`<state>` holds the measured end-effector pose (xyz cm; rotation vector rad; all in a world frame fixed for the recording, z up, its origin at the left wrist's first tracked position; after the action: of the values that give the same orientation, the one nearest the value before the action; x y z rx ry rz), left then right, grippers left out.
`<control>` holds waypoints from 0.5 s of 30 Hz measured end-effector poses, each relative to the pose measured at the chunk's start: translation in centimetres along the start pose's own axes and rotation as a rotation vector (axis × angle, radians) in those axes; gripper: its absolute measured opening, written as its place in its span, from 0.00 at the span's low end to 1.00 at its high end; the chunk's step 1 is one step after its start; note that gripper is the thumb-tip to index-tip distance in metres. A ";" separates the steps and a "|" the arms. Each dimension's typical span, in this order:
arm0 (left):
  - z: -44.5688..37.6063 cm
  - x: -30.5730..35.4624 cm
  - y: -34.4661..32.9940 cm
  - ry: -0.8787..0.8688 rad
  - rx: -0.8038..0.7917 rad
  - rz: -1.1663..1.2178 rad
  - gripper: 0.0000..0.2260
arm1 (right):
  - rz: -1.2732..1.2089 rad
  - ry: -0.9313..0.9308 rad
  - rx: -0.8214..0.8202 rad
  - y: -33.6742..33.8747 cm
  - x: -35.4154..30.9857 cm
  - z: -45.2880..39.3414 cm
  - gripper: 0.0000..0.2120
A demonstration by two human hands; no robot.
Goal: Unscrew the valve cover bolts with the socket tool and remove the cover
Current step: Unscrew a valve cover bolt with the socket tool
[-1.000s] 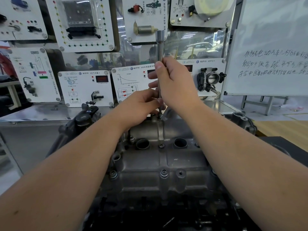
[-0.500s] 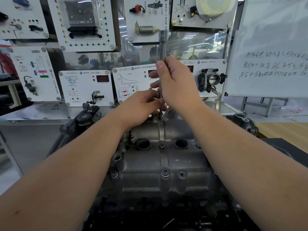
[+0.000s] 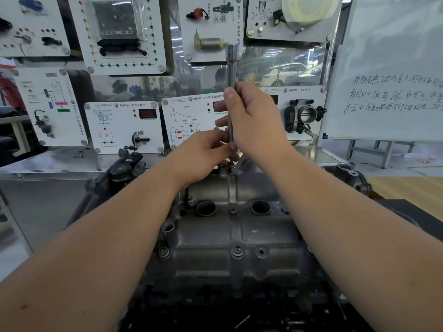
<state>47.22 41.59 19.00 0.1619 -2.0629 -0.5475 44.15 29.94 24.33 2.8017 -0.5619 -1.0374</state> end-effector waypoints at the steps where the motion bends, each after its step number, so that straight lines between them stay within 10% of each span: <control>1: 0.0 0.0 0.0 0.001 0.005 0.005 0.07 | -0.019 -0.011 -0.001 0.0 0.0 0.0 0.09; 15: 0.0 0.0 0.0 -0.019 -0.014 0.031 0.06 | 0.038 -0.003 0.010 0.0 0.0 -0.1 0.12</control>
<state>47.23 41.57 19.01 0.1164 -2.0762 -0.5464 44.24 29.95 24.37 2.7866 -0.6197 -1.0344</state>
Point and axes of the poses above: each hand's wrist, its own z-axis away from the middle knuckle, its own y-axis out of the back of the hand, x = y × z, the point moved 5 cm from there along -z, towards the middle knuckle, and after that the axes turned 4 degrees about z, right-handed, at the moved point
